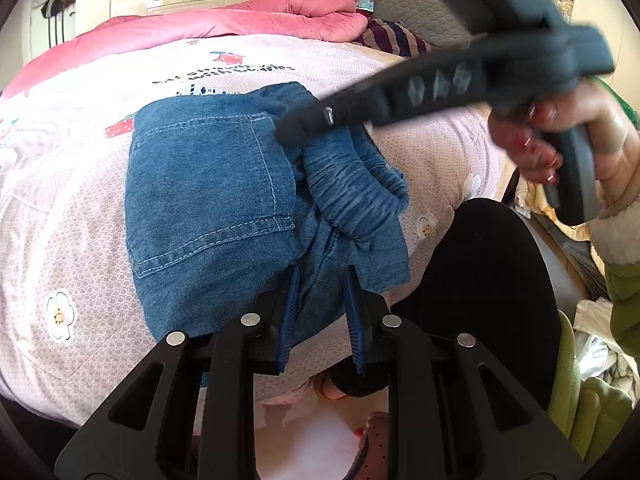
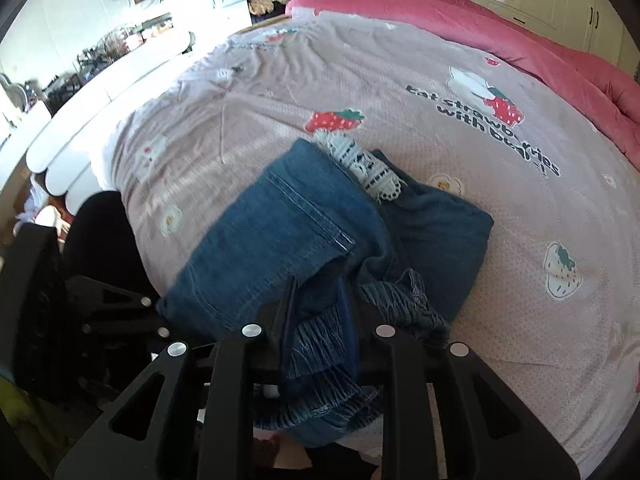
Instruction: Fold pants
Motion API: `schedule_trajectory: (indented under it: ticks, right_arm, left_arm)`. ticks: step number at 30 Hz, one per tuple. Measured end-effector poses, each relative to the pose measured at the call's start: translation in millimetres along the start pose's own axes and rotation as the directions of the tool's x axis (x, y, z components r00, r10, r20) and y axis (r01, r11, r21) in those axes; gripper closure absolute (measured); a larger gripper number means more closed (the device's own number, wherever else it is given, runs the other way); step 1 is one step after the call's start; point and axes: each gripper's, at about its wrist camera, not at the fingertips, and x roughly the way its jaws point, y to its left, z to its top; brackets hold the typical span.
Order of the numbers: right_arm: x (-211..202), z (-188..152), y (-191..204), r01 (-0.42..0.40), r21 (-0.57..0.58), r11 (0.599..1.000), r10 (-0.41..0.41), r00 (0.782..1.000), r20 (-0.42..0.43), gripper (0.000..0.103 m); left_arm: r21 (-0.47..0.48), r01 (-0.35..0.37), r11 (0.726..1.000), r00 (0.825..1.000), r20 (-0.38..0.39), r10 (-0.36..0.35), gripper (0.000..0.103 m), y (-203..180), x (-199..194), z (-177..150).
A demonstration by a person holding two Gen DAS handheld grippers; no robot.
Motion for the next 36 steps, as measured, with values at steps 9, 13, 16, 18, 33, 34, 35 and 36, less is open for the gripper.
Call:
schedule_trajectory:
  ticks: [9, 13, 16, 18, 33, 34, 35, 36]
  right_arm:
    - [12.6, -10.0, -10.3, -0.003, 0.020, 1.000, 0.003, 1.000, 0.020, 0.086]
    - [8.1, -8.8, -8.7, -0.008, 0.037, 0.999, 0.007, 1.000, 0.026, 0.083]
    - [-0.7, -9.0, -5.4, -0.034, 0.052, 0.998, 0.032, 0.998, 0.046, 0.074]
    - [-6.9, -9.2, -1.7, -0.045, 0.057, 0.997, 0.041, 0.997, 0.064, 0.068]
    - [-51.5, -14.1, -4.3, -0.047, 0.132, 0.990, 0.024, 0.985, 0.171, 0.045]
    - [-54.3, -13.9, -4.7, -0.045, 0.137, 0.990, 0.020, 0.984, 0.177, 0.044]
    - [-57.2, -13.9, -4.9, -0.043, 0.140, 0.989, 0.017, 0.983, 0.184, 0.043]
    - [-59.6, -13.9, -4.9, -0.043, 0.140, 0.989, 0.015, 0.982, 0.190, 0.042]
  left_arm:
    - [-0.010, -0.002, 1.000, 1.000, 0.003, 0.002, 0.087, 1.9, -4.3, 0.1]
    - [-0.014, -0.006, 1.000, 1.000, 0.003, 0.006, 0.087, 2.0, -6.1, 0.1]
    - [-0.018, -0.007, 1.000, 1.000, 0.002, 0.007, 0.087, 2.0, -8.2, 0.8]
    - [-0.022, -0.007, 1.000, 1.000, 0.002, 0.007, 0.087, 2.3, -9.7, 1.0]
    - [-0.031, -0.015, 0.999, 1.000, 0.013, 0.016, 0.076, -1.6, -19.3, 2.5]
    - [-0.028, -0.019, 0.999, 1.000, 0.017, 0.019, 0.075, -2.9, -21.0, 2.8]
    - [-0.028, -0.020, 0.999, 1.000, 0.019, 0.021, 0.074, -3.1, -22.2, 2.9]
    - [-0.031, -0.020, 0.999, 1.000, 0.022, 0.020, 0.071, -3.4, -23.6, 3.4]
